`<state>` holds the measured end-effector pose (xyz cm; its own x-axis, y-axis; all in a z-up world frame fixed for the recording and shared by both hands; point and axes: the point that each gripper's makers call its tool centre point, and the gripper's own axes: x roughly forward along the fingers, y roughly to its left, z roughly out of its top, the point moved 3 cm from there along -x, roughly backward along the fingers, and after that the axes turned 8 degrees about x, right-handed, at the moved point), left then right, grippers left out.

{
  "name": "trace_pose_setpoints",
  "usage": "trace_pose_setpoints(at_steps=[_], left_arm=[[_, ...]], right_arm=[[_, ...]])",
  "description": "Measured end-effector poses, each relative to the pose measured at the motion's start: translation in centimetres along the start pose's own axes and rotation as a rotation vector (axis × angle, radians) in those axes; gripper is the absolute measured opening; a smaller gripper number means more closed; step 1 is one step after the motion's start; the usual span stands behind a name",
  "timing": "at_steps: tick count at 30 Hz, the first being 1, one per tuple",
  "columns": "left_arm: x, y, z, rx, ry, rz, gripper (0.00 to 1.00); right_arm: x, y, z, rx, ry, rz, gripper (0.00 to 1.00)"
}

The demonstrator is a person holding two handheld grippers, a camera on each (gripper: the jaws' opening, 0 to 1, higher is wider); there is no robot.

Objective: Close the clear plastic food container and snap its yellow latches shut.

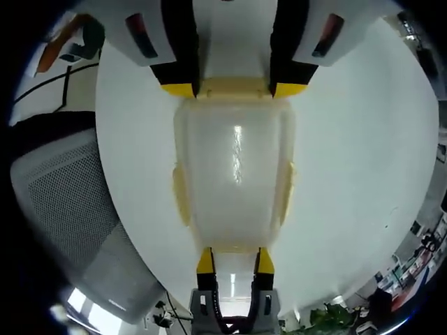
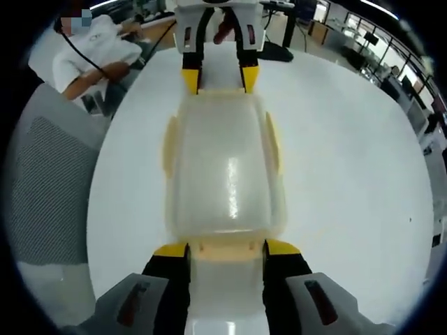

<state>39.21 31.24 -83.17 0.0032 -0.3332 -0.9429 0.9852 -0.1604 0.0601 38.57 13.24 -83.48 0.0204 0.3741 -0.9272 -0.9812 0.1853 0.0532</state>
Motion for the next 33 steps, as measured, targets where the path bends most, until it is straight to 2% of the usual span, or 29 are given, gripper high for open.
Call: trace_pose_setpoints(at_steps=[4, 11, 20, 33], left_arm=[[-0.1, 0.0, 0.0, 0.001, -0.009, 0.000, 0.38], [-0.6, -0.6, 0.0, -0.021, 0.027, -0.003, 0.38], [-3.5, -0.1, 1.2, -0.013, 0.017, 0.015, 0.38], [-5.2, -0.1, 2.4, -0.027, 0.016, 0.015, 0.38]], right_arm=[[-0.1, 0.0, 0.1, -0.013, 0.009, 0.005, 0.38], [-0.3, 0.6, 0.4, -0.025, 0.000, -0.003, 0.38], [-2.8, 0.3, 1.1, -0.027, -0.035, -0.004, 0.38], [-5.6, 0.3, 1.5, -0.045, -0.045, 0.011, 0.38]])
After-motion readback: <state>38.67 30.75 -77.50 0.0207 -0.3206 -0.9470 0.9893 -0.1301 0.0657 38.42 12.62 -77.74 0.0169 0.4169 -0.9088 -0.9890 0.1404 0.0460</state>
